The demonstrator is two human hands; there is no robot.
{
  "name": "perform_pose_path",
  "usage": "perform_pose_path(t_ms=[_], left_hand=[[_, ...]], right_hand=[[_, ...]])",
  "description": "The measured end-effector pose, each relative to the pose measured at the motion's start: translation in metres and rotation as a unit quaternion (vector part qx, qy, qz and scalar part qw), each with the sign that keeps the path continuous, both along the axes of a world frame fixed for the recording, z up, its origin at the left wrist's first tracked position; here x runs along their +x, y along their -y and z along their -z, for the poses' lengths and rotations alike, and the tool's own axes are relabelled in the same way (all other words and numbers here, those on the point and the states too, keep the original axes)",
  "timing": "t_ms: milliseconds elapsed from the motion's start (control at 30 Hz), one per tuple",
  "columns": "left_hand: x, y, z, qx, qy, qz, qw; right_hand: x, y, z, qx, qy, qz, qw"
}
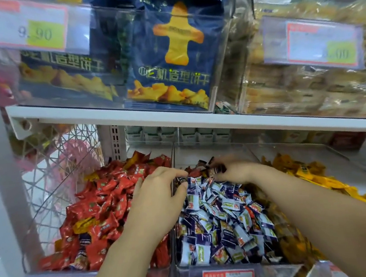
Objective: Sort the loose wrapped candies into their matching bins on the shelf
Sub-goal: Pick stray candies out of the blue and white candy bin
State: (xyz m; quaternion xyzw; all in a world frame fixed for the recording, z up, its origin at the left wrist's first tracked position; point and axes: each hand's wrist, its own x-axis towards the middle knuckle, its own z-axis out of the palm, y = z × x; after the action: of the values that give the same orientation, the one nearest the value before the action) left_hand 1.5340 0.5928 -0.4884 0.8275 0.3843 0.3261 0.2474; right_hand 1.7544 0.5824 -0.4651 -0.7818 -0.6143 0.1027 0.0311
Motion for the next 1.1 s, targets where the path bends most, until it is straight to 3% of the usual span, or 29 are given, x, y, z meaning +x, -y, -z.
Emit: perform_pose_path(t_ms=[300,467,667,833,1100], left_hand=[[0.0,0.004,-0.001,0.003,0.005,0.002,1.0],[0.0,0.004,-0.001,0.004,0.01,0.001,1.0],[0.002,0.004,0.0,0.006,0.014,0.004,1.0],[0.002,0.004,-0.001,0.007,0.019,0.002,1.0],[0.002,0.002,-0.001,0.015,0.006,0.008,1.0]], right_hand=[[0.002,0.003,0.008,0.035,-0.04,-0.005,0.999],[-0.002,0.002,0.009,0.106,-0.051,-0.025,0.993],[-0.01,-0.003,0.011,0.029,-0.026,-0.09,0.995],[-0.015,-0.009,0.01,-0.023,0.005,-0.086,0.996],[-0.02,0.039,-0.005,0.191,-0.067,-0.03,0.979]])
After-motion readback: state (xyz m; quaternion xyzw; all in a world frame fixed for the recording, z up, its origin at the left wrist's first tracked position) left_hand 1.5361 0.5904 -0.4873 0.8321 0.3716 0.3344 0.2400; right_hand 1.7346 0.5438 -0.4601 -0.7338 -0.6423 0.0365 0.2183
